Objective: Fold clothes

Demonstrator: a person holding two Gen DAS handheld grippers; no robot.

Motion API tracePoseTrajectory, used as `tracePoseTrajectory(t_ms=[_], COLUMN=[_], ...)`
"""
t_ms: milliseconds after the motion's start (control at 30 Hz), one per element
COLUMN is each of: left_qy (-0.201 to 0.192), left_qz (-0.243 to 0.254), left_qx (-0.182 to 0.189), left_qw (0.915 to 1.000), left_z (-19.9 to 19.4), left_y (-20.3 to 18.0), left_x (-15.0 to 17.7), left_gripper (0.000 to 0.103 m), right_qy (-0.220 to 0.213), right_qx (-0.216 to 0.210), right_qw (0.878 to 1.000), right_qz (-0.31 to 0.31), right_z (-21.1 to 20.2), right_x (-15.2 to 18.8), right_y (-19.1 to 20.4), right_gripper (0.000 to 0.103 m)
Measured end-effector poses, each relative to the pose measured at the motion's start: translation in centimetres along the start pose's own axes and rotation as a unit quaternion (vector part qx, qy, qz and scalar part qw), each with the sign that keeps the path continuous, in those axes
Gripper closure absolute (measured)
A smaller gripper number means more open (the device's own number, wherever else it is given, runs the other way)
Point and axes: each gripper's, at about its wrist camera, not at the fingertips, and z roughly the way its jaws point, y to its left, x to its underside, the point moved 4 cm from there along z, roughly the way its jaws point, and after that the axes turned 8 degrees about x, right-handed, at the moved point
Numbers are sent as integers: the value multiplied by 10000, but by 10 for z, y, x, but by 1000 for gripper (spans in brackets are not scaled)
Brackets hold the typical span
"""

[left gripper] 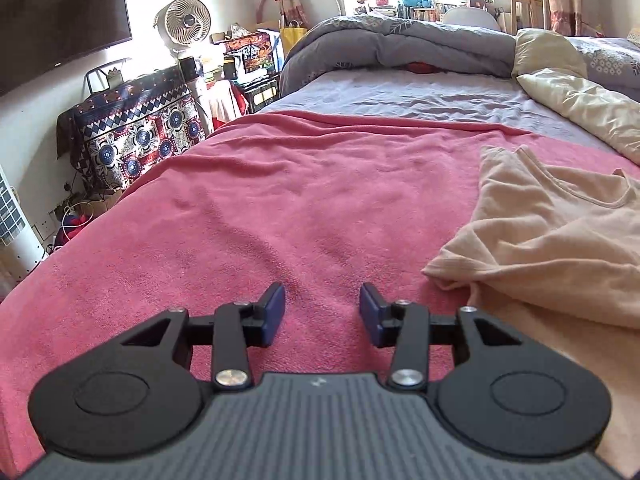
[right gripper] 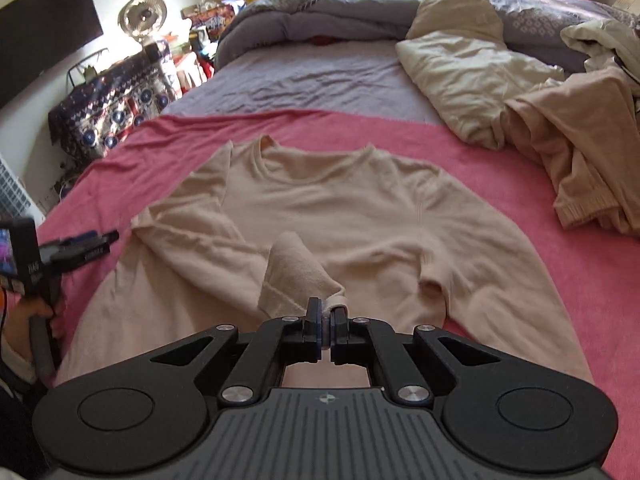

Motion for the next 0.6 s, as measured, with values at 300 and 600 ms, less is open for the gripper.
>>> tracePoseTrajectory(t_ms=[300, 600], left_qy=[-204, -671], left_qz=[567, 1052], left_qx=[361, 790], left_qw=[9975, 9890], left_z=[2, -15], left_y=[-22, -40], left_x=[7, 9], left_gripper=[50, 38], right_qy=[22, -951], right_qx=[191, -1052], right_qw=[9998, 9885], right_qz=[-52, -530], right_z=[-16, 78], right_x=[15, -148], right_y=[-5, 96], right_gripper=[68, 53])
